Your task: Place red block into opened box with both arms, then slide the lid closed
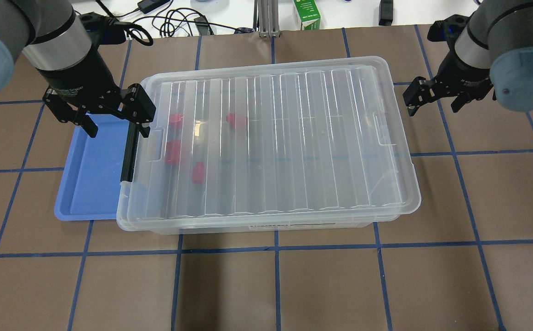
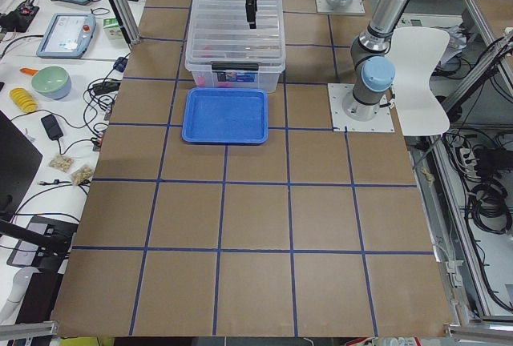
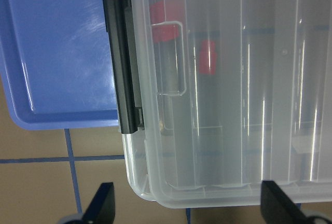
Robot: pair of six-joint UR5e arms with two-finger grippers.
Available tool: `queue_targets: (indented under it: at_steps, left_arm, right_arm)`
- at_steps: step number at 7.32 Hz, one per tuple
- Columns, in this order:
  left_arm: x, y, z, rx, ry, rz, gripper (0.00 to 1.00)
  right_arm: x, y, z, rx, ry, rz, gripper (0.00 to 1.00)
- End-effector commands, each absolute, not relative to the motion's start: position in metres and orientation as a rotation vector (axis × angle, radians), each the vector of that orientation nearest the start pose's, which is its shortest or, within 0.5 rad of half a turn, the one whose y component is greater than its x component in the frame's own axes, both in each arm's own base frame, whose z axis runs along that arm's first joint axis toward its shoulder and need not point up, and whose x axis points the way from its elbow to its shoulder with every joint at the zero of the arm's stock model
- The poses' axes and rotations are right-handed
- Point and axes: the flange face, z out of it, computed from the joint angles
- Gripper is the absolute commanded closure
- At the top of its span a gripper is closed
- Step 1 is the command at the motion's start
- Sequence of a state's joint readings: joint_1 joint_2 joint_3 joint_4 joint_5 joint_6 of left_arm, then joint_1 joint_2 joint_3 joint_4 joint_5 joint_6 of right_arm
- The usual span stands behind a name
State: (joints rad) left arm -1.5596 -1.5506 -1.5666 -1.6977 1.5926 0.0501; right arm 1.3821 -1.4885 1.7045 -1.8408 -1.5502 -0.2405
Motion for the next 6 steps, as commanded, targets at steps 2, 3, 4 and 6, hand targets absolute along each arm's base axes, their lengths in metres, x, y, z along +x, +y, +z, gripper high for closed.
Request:
queue_targets:
  at_steps: [2, 3, 4, 6]
  left_arm:
    - [-0.126, -0.472, 0.490, 0.066, 3.119, 0.154, 0.00]
    - [-0.126, -0.472, 0.489, 0.064, 3.119, 0.154, 0.00]
    - [-0.126, -0.472, 0.490, 0.057, 3.114, 0.152, 0.00]
    - [-0.131, -0.471, 0.499, 0.067, 3.136, 0.123, 0.00]
  right_arm:
    - [0.046, -0.484, 0.513, -0.060, 3.132, -0.055, 0.00]
    - [0.053, -0.476, 0.521, -0.061, 3.123, -0.071, 0.00]
    - [0.086, -0.472, 0.521, 0.001, 3.121, -0.071, 0.00]
    - [0.162, -0.457, 0.517, -0.024, 3.129, -0.076, 0.00]
